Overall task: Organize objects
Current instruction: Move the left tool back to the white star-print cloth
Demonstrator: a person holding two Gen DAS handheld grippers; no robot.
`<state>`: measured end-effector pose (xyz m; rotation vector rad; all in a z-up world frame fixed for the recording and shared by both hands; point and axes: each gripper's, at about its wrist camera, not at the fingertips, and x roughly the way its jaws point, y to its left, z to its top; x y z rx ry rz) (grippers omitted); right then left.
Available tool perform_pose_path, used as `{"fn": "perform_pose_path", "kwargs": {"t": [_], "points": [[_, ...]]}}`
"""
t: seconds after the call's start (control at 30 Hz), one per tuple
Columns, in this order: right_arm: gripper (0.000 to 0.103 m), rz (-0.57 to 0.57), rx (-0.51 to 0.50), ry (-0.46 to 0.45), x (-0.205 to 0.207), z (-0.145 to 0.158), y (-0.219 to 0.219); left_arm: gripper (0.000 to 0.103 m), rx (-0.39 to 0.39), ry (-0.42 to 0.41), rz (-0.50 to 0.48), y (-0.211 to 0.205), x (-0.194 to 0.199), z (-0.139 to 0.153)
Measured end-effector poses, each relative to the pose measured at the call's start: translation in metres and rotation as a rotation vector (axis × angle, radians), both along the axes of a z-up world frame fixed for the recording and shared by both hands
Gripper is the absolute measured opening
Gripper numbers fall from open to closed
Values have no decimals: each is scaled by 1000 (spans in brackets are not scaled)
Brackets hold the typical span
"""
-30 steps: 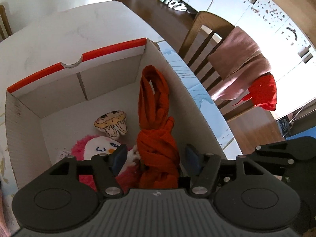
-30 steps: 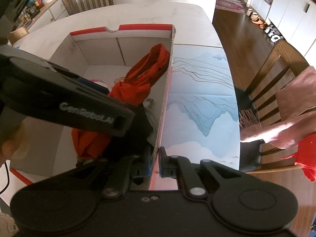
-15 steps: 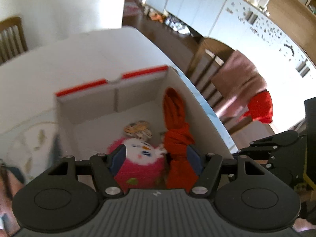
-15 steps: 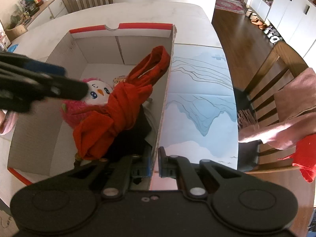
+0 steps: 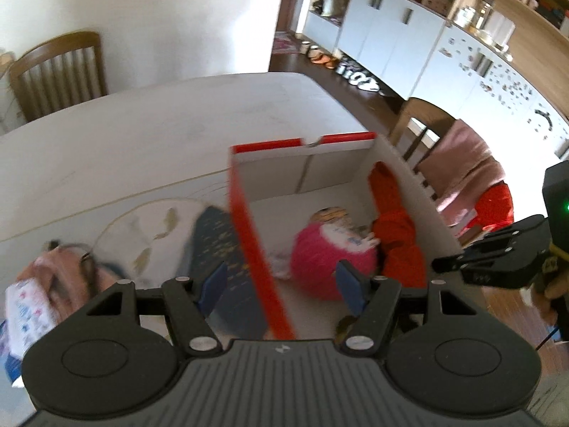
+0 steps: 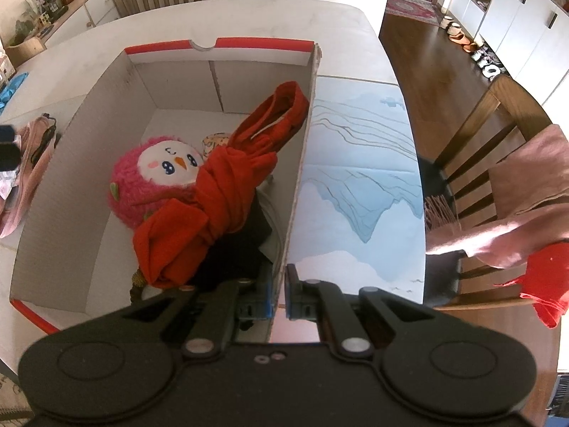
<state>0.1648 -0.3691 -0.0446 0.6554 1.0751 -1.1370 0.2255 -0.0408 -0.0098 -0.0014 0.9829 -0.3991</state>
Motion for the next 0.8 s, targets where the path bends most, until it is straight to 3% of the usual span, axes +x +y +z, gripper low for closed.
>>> {"fn": "perform_pose_path", "kwargs": {"t": [0.27, 0.53, 0.67, 0.8], "points": [[5, -8, 2, 3, 0, 0, 0, 81, 37, -1, 183, 85, -12, -6], [5, -19, 1, 23, 1, 0, 1, 83, 88, 1, 372, 165, -16, -32], [5, -26, 4, 35, 1, -1, 1, 85, 111, -28, 389, 189, -16, -44], [5, -35, 6, 47, 4, -2, 2, 86, 183, -5, 375, 200, -7, -59]]}}
